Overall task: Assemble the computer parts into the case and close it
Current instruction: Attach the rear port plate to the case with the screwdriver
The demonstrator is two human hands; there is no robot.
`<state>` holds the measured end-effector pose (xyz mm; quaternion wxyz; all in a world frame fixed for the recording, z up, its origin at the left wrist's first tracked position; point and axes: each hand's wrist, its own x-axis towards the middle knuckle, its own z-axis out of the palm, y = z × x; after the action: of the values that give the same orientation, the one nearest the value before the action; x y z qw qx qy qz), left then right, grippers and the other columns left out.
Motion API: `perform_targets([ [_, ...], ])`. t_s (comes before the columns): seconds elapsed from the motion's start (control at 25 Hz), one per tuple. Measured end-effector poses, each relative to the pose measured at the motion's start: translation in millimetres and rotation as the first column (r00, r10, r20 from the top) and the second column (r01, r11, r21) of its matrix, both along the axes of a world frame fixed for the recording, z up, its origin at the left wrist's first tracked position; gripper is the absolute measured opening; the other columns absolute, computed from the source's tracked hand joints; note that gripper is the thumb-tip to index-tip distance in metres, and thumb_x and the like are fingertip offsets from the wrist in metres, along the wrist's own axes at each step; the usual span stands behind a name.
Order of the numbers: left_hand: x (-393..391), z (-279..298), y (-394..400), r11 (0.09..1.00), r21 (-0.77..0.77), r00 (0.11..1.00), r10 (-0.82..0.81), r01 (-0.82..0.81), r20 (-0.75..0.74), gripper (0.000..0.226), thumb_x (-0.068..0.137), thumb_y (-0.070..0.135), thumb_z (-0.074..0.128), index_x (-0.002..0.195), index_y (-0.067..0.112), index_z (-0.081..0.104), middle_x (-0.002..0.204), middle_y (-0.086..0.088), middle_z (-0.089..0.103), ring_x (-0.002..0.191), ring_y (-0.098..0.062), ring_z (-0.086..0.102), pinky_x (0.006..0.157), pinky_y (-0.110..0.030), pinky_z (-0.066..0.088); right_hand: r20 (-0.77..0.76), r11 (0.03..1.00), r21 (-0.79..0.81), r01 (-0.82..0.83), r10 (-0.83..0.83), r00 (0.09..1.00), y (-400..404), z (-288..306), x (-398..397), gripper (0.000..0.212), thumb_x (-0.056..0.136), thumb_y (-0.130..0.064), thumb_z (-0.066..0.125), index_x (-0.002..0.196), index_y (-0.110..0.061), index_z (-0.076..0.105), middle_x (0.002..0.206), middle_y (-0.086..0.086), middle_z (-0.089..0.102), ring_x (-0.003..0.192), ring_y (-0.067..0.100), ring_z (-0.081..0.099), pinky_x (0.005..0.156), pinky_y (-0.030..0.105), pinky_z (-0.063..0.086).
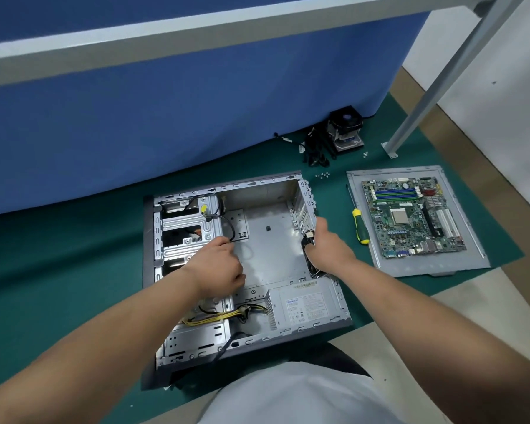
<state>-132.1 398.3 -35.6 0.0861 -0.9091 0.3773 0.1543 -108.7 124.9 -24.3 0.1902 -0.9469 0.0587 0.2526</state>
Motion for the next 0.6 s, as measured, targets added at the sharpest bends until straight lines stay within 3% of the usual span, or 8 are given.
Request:
perform_targets([
  [0.12,21,8,-19,0.988,-0.028,0.989,0.148,-0.149,-0.024,0.045,0.103,0.049,0.029,0.080,0.024,0.059,0.067,0.005,0.054,0.073,-0.023,0.059,0.088,-0.037,0.045,-0.049,0.999,0.041,-0.025,0.027,0.998,-7,-2,4,0.047,0.100,-0.027,0.049,0.136,-0.014,0.021,0.093,0.005,0.059,0.076,0.025,0.060,0.064,0.039,0.050],
  [0.2,43,14,-33,0.942,-0.210,0.959,0.279,-0.263,0.052,0.039,0.101,0.048,0.033,0.082,0.023,0.056,0.069,0.002,0.059,0.072,-0.028,0.063,0.066,-0.034,0.044,-0.217,0.984,0.166,-0.066,0.102,0.971,-22,5,19,0.070,0.099,-0.044,0.058,0.146,-0.018,0.013,0.121,0.005,0.059,0.099,0.028,0.063,0.084,0.039,0.052],
  [0.24,60,16,-39,0.906,-0.318,0.940,0.325,-0.278,0.105,0.036,0.099,0.046,0.037,0.081,0.022,0.057,0.072,0.001,0.062,0.073,-0.029,0.064,0.062,-0.033,0.042,-0.302,0.971,0.227,-0.079,0.148,0.942,-33,10,32,0.081,0.096,-0.054,0.062,0.152,-0.021,0.013,0.130,0.003,0.055,0.113,0.026,0.061,0.091,0.035,0.049],
  [0.32,97,22,-50,0.833,-0.451,0.890,0.428,-0.320,0.158,0.027,0.098,0.039,0.047,0.086,0.021,0.062,0.080,-0.001,0.065,0.080,-0.030,0.061,0.066,-0.037,0.044,-0.312,0.947,0.309,-0.089,0.190,0.931,-58,17,64,0.073,0.090,-0.061,0.067,0.147,-0.023,0.041,0.128,-0.006,0.058,0.112,0.009,0.062,0.088,0.022,0.047],
  [0.4,135,25,-56,0.772,-0.422,0.813,0.569,-0.475,0.125,0.021,0.099,0.037,0.053,0.098,0.021,0.066,0.095,-0.004,0.066,0.094,-0.033,0.059,0.078,-0.041,0.045,-0.155,0.945,0.324,-0.047,0.102,0.983,-79,18,100,0.047,0.092,-0.056,0.067,0.126,-0.025,0.064,0.120,-0.010,0.065,0.097,0.000,0.062,0.080,0.015,0.044],
  [0.52,175,11,-67,0.654,-0.231,0.674,0.738,-0.721,-0.014,0.035,0.103,0.044,0.039,0.103,0.025,0.068,0.109,-0.005,0.070,0.108,-0.031,0.060,0.095,-0.042,0.041,-0.098,0.964,0.248,0.091,-0.068,0.993,-109,-4,157,0.033,0.096,-0.045,0.066,0.117,-0.018,0.067,0.119,-0.001,0.068,0.108,0.017,0.063,0.091,0.027,0.045],
  [0.6,183,-4,-72,0.620,-0.134,0.628,0.778,-0.773,-0.026,0.053,0.104,0.047,0.024,0.095,0.024,0.070,0.102,-0.010,0.072,0.101,-0.030,0.063,0.095,-0.040,0.039,-0.173,0.985,0.147,0.091,-0.065,0.983,-119,-24,185,0.034,0.097,-0.042,0.065,0.120,-0.016,0.065,0.124,0.004,0.067,0.112,0.023,0.061,0.098,0.030,0.045],
])
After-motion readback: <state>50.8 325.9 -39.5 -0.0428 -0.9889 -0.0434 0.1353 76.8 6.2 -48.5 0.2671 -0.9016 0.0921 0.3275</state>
